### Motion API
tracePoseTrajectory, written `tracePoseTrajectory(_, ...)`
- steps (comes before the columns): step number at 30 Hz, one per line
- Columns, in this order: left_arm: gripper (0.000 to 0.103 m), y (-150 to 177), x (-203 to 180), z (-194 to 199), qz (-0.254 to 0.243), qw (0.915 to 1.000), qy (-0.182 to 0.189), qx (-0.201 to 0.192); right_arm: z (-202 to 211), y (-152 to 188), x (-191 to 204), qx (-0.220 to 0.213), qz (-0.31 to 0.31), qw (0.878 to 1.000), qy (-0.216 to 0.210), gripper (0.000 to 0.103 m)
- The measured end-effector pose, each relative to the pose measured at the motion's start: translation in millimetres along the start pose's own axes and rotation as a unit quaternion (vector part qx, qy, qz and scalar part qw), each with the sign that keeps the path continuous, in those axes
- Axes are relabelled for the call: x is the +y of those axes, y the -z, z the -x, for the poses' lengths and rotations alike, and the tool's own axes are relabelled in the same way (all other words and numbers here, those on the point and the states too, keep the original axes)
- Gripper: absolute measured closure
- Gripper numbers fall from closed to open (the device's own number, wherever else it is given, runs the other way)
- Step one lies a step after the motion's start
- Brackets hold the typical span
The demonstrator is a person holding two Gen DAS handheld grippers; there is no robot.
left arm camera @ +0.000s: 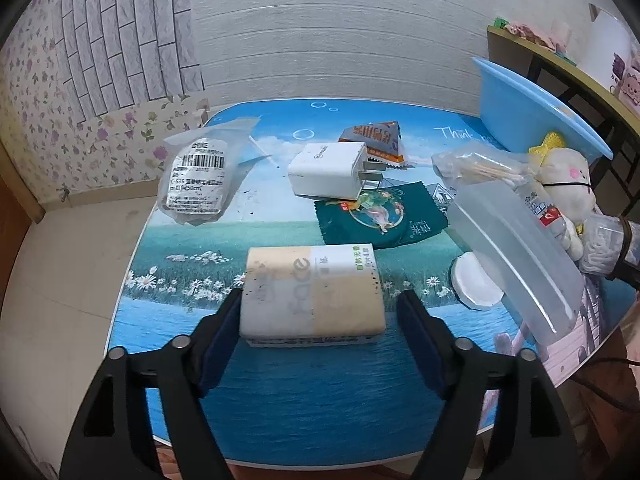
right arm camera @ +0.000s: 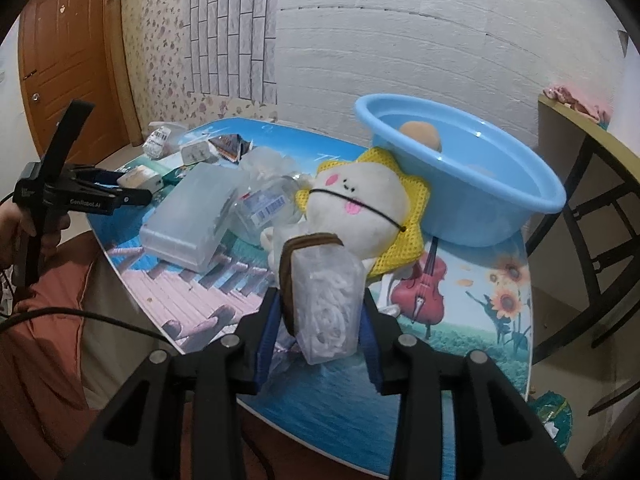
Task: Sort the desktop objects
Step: 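Lift the tissue pack and cotton swab box and carry them toward the basin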
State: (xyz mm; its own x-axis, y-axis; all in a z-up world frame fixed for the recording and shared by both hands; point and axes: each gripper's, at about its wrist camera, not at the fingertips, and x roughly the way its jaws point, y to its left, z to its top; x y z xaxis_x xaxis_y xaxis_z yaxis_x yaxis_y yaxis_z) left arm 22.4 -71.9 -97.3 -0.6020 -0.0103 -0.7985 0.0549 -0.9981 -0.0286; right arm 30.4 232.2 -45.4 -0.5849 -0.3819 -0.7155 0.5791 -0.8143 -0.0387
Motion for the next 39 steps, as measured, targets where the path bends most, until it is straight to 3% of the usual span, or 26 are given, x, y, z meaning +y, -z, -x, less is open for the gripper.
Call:
tracePoseTrajectory(13, 0.019, -3.0, -1.1, -6.4, 0.0, 1.0, -0.006, -0.007, -17.0, 0.3, 6.9, 0.026, 0.006, 1.0, -0.015, 0.065)
tracePoseTrajectory(15, 0.031, -4.5, -2.2, -6.1, 0.0, 0.9999, -0.007, -0.009, -18.7, -1.0, 7.5, 0.025, 0.005, 1.0, -0.013, 0.068)
tracePoseTrajectory(16, 0.042, -5.2, -2.3, -4.5, 0.0, 0.9999, -0.01, -0.013, -18.4, -1.3, 7.7, 0.023, 0.006, 1.0, -0.008, 0.069)
tracePoseTrajectory(26, 0.042, -6.6, 0.4, 7.0, 0.014, 0.9998, 0.009, -0.013, 2.6, -8.9, -8.1, -0.01, -0.045, 0.998, -0.038, 0.072)
tracePoseTrajectory(39, 0.042, -34.5, -20.1, 37.6, 0.019, 0.999, 0.032, -0.027, 21.9, -36.8, -15.3, -0.053, -0.06, 0.996, -0.041, 0.072)
